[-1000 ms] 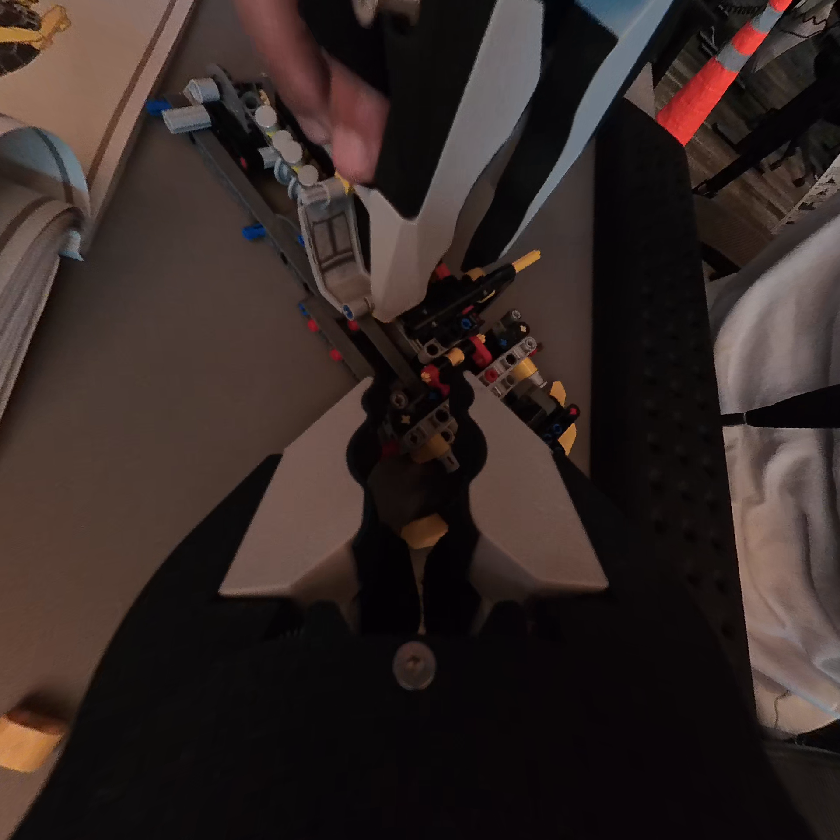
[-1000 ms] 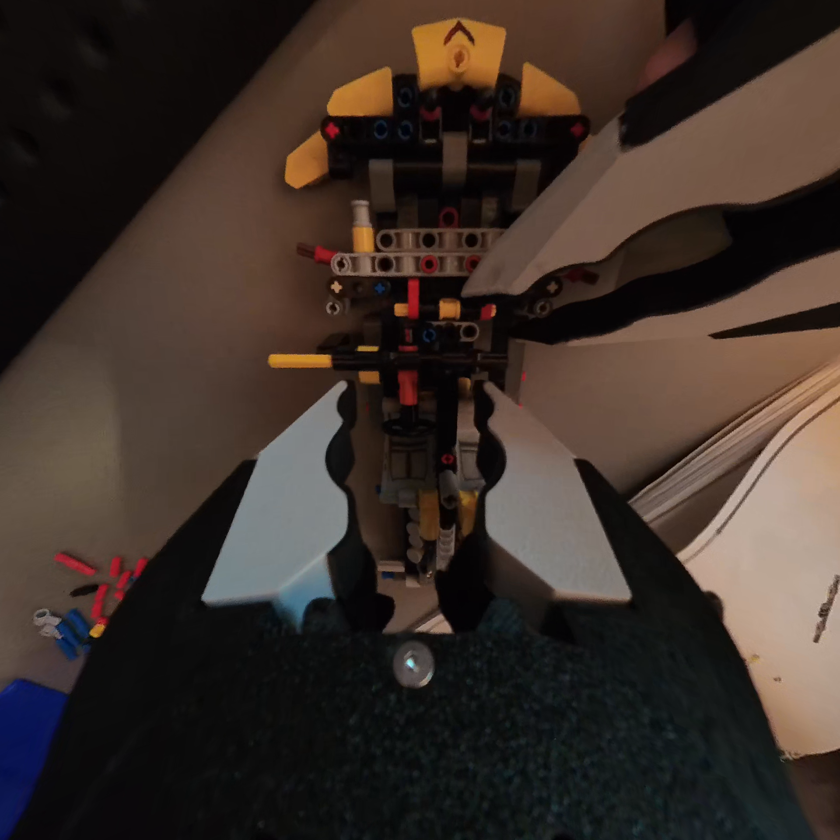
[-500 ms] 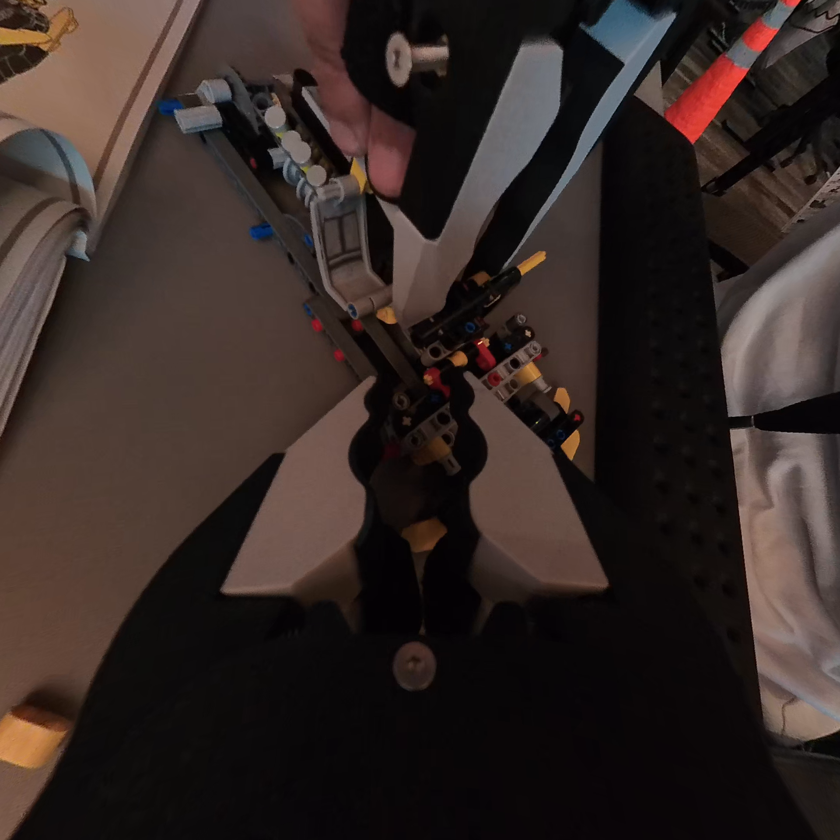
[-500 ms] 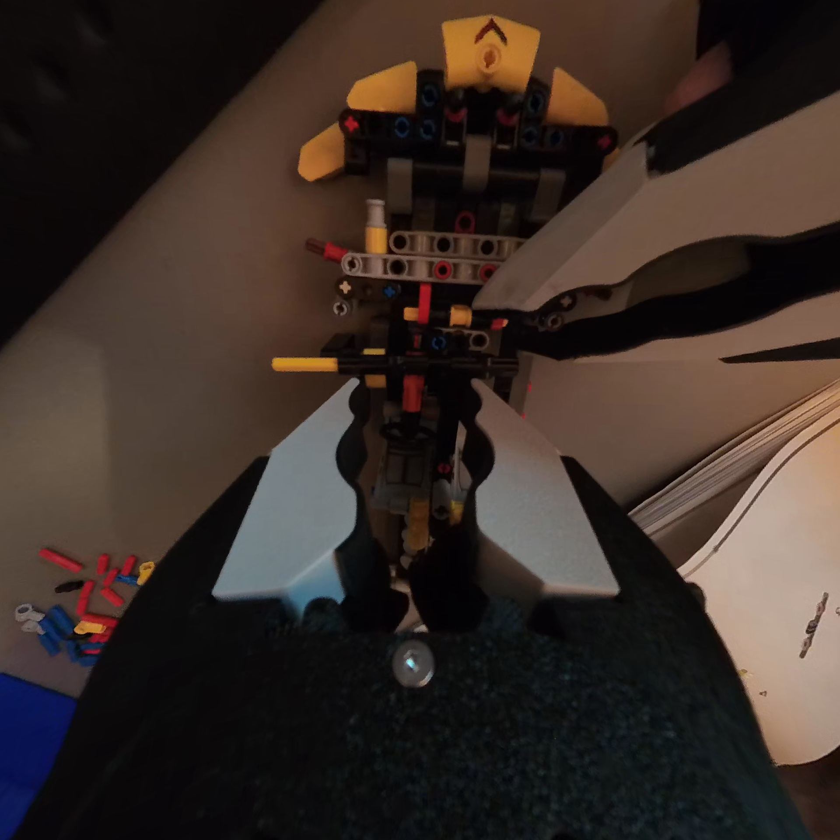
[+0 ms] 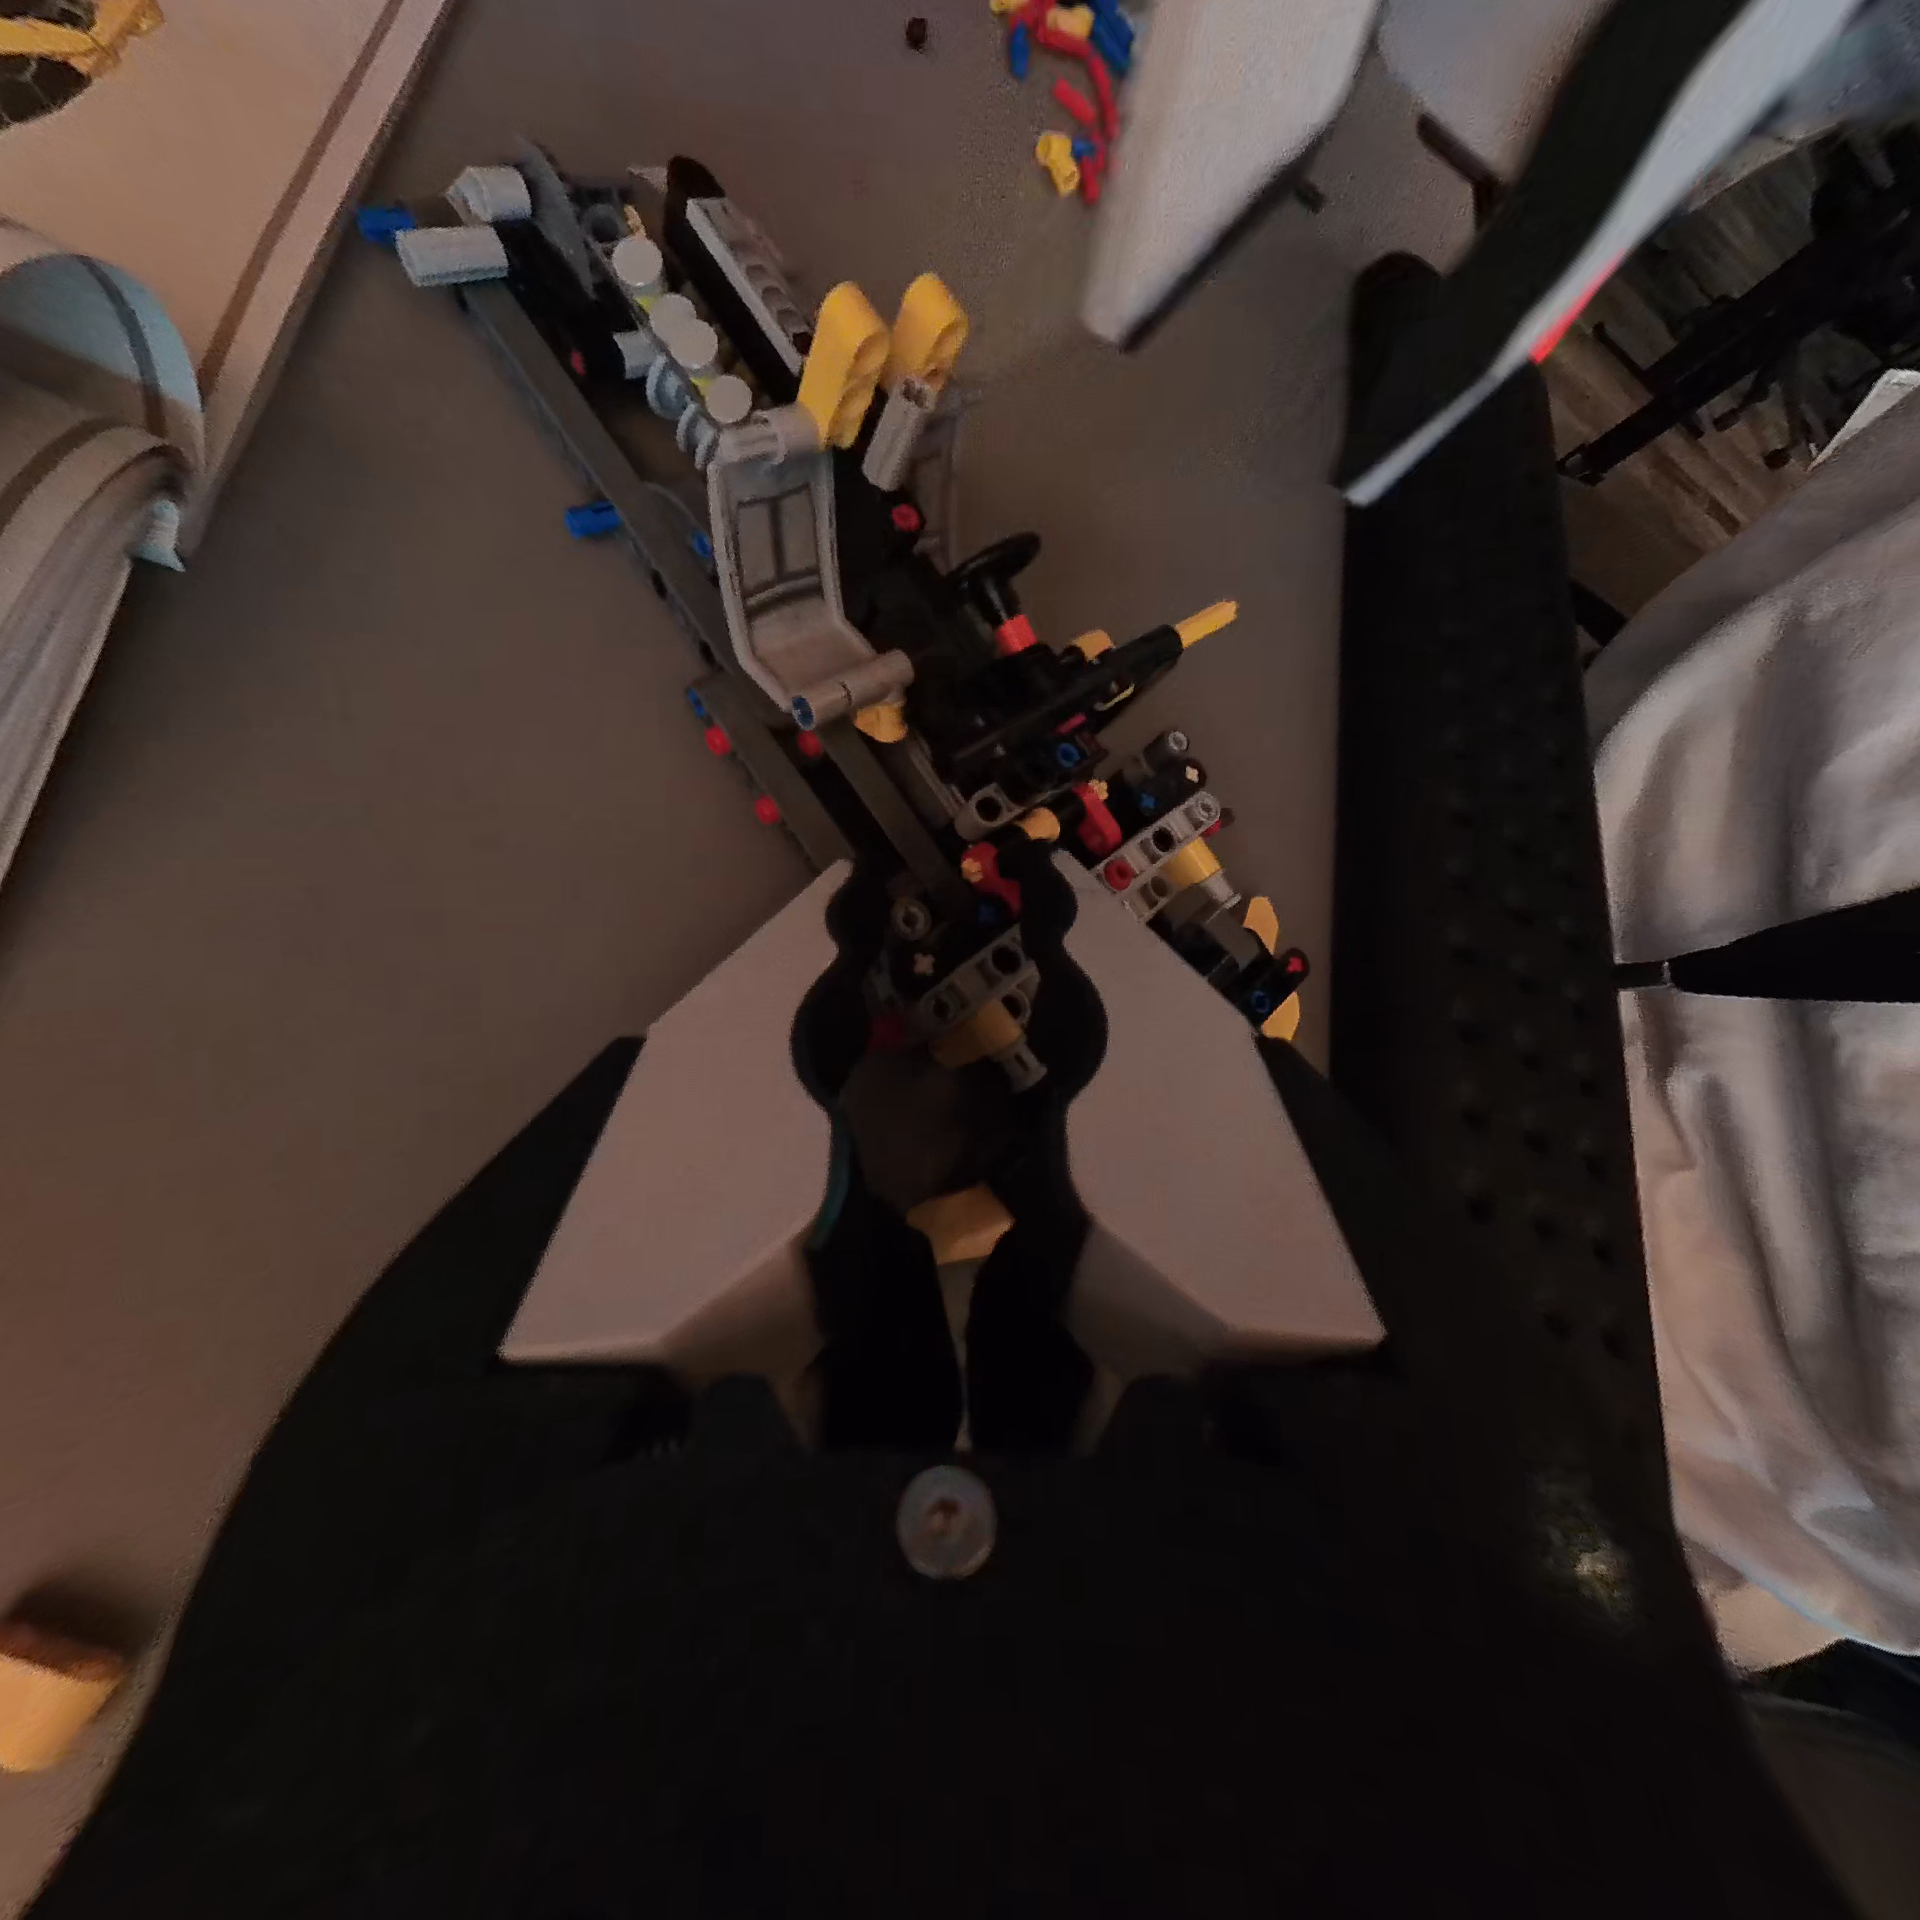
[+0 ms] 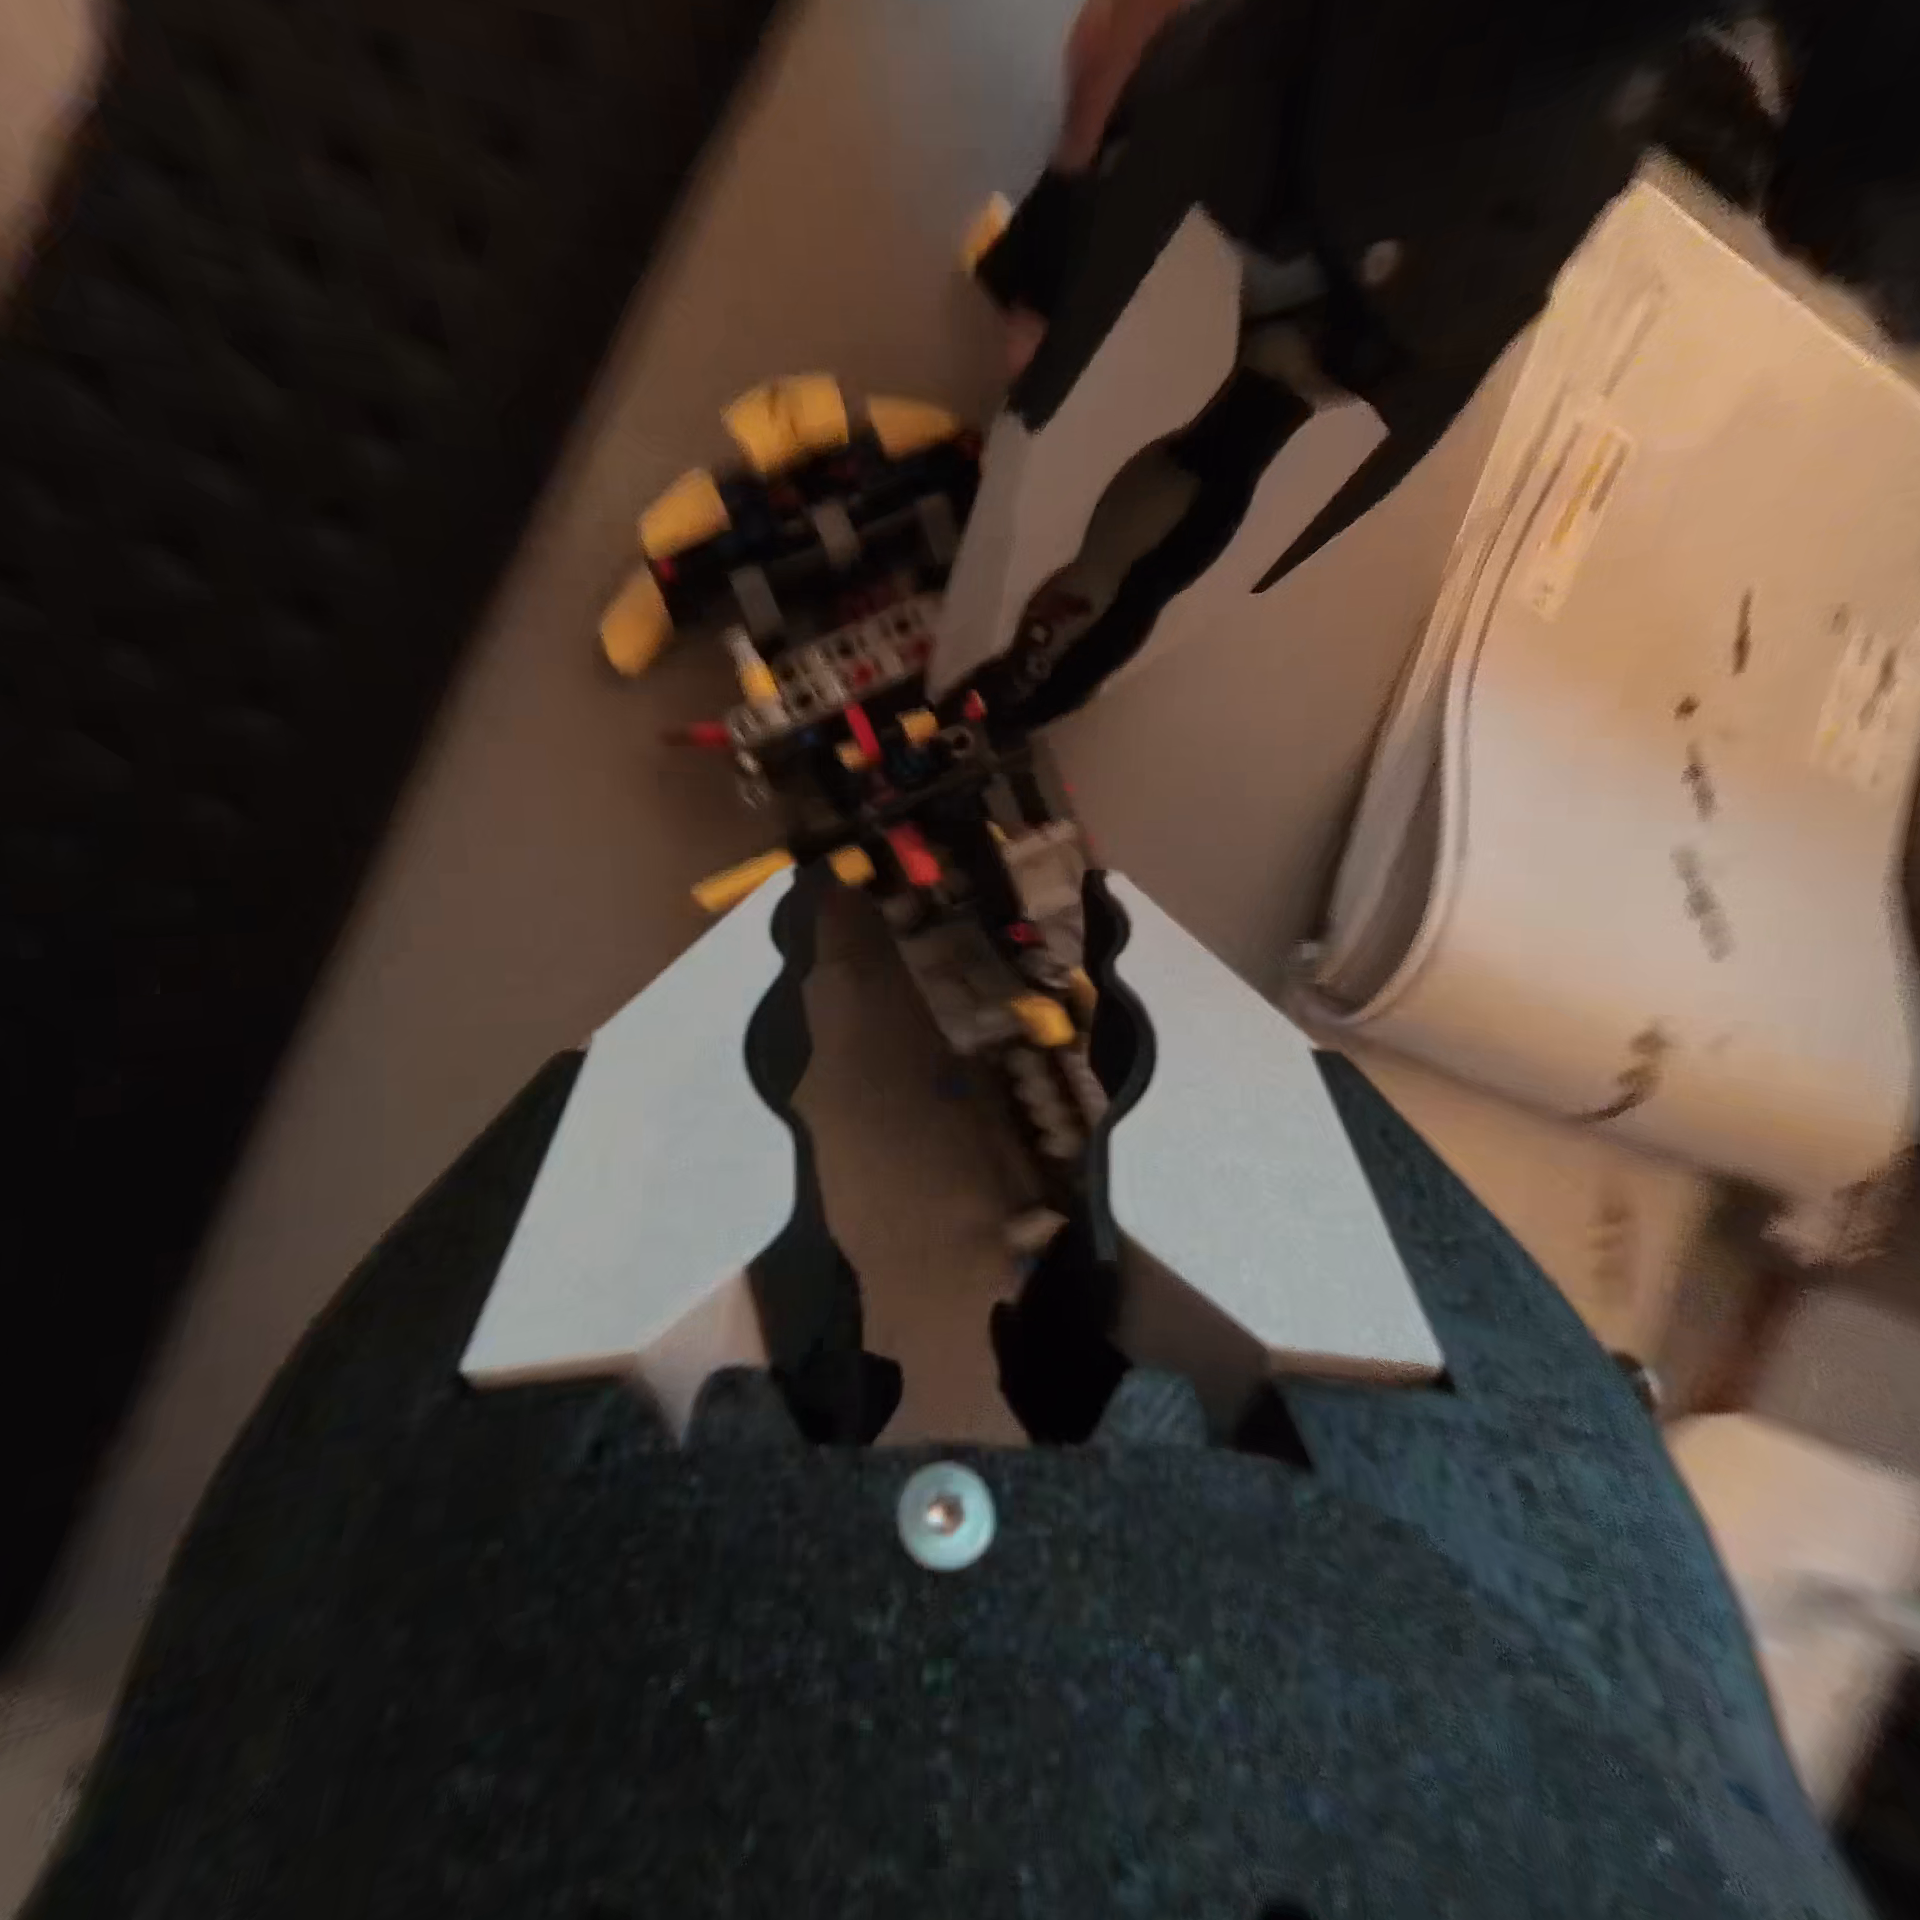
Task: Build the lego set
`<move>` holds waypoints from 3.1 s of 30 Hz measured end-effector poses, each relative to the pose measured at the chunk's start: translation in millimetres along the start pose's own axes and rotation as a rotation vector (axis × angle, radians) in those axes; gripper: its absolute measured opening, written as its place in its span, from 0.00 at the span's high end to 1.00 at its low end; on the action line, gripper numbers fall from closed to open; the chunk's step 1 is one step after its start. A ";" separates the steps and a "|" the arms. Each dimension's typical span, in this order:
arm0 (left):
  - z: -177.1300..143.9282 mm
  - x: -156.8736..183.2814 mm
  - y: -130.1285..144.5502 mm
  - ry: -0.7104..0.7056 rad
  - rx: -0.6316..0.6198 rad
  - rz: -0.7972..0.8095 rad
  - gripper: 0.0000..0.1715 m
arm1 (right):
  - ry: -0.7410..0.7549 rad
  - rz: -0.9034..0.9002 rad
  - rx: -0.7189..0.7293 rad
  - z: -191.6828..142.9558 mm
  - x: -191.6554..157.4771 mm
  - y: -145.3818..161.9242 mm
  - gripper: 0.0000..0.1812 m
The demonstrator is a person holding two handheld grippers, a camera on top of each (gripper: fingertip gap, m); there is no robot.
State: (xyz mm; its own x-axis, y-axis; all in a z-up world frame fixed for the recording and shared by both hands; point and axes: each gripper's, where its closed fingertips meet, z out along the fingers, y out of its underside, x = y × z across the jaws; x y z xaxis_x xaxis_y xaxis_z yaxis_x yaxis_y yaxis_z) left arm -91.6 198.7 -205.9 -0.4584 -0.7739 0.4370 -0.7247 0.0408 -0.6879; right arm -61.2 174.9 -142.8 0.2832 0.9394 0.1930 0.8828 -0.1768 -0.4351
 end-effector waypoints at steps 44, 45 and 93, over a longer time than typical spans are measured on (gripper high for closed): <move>13.8 19.6 4.8 0.084 -0.008 -0.039 0.92 | 0.337 0.668 0.258 62.7 -41.6 37.0 0.92; 13.5 20.6 5.0 0.095 -0.007 -0.044 0.92 | 0.337 0.672 0.277 62.5 -41.8 37.1 0.92; 10.1 25.5 -29.3 0.132 0.133 -0.071 0.96 | 0.349 0.709 0.379 45.2 -28.3 18.8 0.92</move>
State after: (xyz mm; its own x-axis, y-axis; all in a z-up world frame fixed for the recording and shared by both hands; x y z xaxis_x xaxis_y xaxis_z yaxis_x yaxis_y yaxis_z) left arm -76.8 171.4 -180.5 -0.4783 -0.6820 0.5533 -0.6870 -0.1019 -0.7195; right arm -69.6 158.3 -196.2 0.8714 0.4906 -0.0027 0.2886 -0.5172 -0.8057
